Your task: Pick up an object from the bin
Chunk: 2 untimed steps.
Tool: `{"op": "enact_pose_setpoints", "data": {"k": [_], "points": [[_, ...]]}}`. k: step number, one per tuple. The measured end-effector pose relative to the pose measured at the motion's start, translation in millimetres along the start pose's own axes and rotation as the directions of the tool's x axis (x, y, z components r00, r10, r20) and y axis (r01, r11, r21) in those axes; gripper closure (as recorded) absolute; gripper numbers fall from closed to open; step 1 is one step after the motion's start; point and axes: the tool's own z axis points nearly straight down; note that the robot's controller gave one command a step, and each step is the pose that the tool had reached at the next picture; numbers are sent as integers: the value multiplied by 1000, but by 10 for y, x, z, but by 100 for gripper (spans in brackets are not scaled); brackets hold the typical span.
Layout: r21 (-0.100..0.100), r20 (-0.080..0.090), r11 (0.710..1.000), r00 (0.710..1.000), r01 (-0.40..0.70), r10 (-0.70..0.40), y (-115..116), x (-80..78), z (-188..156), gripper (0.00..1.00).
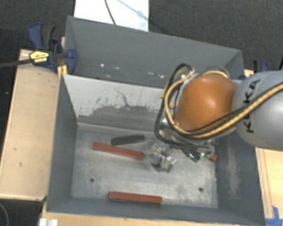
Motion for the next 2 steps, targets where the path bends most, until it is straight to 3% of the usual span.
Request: {"op": "enact_pose_setpoints", "data": {"k": [1, 2], "points": [[2, 5, 994, 993, 114, -114, -5, 240, -519, 100], [9, 9, 1000, 1000, -27, 27, -94, 311, -853, 100]]}}
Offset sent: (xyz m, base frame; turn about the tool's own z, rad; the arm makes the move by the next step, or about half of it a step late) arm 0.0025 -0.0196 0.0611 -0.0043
